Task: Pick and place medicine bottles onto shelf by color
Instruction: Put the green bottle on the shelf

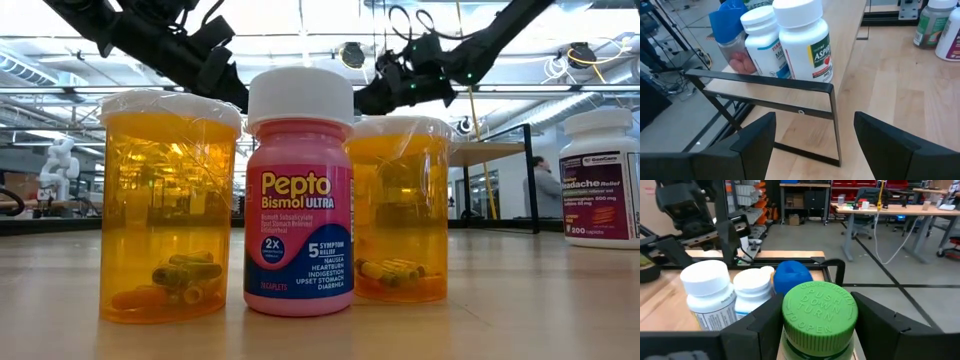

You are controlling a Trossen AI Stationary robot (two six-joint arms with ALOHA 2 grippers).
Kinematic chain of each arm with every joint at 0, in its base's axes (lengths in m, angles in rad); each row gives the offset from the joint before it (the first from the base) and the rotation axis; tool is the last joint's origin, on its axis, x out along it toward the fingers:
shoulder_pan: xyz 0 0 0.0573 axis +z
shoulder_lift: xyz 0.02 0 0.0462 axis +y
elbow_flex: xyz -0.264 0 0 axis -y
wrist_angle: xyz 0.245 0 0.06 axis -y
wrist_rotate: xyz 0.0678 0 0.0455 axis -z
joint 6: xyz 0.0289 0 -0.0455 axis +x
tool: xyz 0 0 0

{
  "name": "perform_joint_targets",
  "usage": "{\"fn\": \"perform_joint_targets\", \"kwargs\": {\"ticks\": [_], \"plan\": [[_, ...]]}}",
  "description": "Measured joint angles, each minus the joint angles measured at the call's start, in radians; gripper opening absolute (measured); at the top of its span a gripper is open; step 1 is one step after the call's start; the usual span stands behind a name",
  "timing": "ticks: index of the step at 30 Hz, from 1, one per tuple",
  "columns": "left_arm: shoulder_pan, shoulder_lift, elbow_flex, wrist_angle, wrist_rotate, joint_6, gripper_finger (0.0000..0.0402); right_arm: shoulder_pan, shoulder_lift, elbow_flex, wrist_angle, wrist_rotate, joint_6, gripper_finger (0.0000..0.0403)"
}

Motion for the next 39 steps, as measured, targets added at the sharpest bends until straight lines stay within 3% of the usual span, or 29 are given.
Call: {"fn": "perform_joint_targets", "kwargs": {"ticks": [7, 22, 39], "plan": [[0.0, 0.0, 0.0, -0.001, 0.001, 0.001, 0.0273, -0.02, 0.061, 0.061, -0.039, -0.105, 0.046, 0.0202], [0.0, 0.0, 0.0, -0.033, 0.003, -0.004, 0.0273, -0.024, 0.062, 0.061, -0.116, -0.076, -0.087, 0.0206], [0.0, 0.0, 0.0, -0.071, 0.017, -0.029, 0.0273, -0.024, 0.061, 0.061, -0.136, -0.072, -0.04, 0.0299]]}}
